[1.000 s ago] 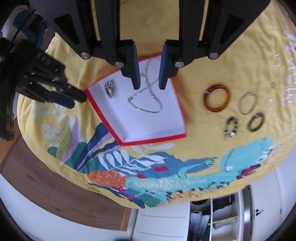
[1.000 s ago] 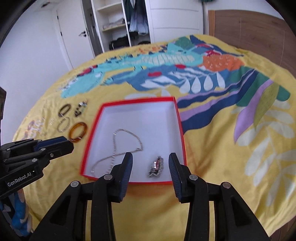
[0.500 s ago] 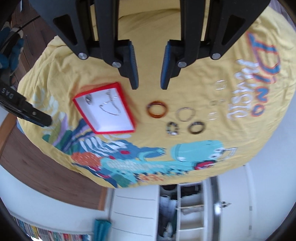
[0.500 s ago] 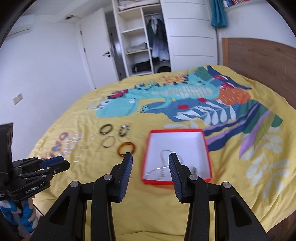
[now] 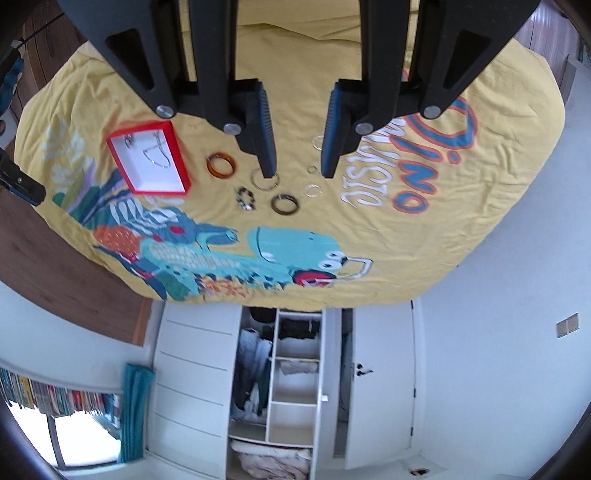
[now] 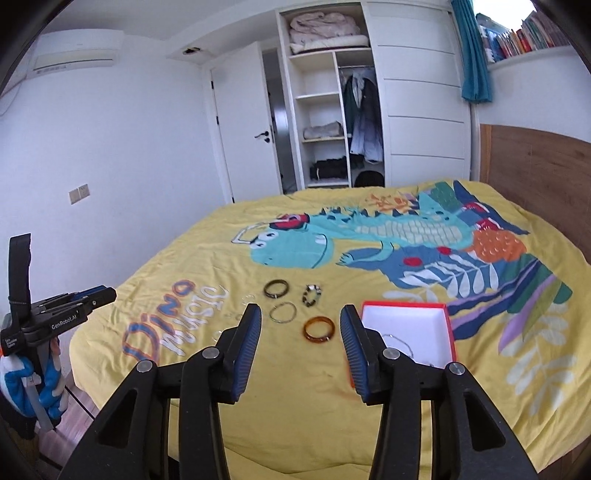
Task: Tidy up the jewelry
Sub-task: 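Withdraw both tools from the box back toward the remaining jewelry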
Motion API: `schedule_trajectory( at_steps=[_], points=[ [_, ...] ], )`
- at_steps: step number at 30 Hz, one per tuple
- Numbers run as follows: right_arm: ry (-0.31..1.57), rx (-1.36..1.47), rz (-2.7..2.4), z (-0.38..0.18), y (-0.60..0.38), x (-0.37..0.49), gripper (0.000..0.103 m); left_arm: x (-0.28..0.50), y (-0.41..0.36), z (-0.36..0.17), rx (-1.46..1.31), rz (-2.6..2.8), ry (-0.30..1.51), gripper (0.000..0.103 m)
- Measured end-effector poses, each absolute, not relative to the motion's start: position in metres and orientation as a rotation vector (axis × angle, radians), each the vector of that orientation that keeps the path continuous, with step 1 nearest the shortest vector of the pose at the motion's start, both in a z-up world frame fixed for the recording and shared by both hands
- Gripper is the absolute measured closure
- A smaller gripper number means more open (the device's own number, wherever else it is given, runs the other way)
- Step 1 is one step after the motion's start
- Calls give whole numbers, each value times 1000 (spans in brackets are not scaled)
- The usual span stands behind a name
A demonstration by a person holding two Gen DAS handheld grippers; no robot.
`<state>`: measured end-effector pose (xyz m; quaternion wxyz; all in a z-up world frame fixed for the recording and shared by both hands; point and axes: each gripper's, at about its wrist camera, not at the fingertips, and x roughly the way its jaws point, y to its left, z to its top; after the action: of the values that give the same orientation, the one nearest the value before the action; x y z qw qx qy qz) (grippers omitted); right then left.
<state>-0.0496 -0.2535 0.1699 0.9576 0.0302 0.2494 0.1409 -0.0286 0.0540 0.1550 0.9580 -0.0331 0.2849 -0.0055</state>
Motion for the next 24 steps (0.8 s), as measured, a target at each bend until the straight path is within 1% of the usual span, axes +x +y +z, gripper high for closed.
schedule_trajectory(
  at_steps=[4, 8, 18, 20, 22, 24],
  points=[
    [489, 55, 294, 178, -246, -48, 58, -32, 74, 162, -104, 3, 553, 79],
    [487, 50, 309, 178, -240, -42, 57, -25, 86, 159, -121, 25, 571, 79],
    [557, 53, 329, 147, -226, 0, 57, 10, 110, 120, -150, 57, 669, 79],
    [580, 51, 336, 137, -221, 12, 57, 20, 113, 109, -155, 60, 693, 78],
    [603, 48, 342, 124, -218, 24, 57, 30, 114, 97, -155, 68, 710, 72],
    [629, 46, 351, 110, -213, 38, 57, 40, 114, 84, -157, 69, 727, 71]
  ],
)
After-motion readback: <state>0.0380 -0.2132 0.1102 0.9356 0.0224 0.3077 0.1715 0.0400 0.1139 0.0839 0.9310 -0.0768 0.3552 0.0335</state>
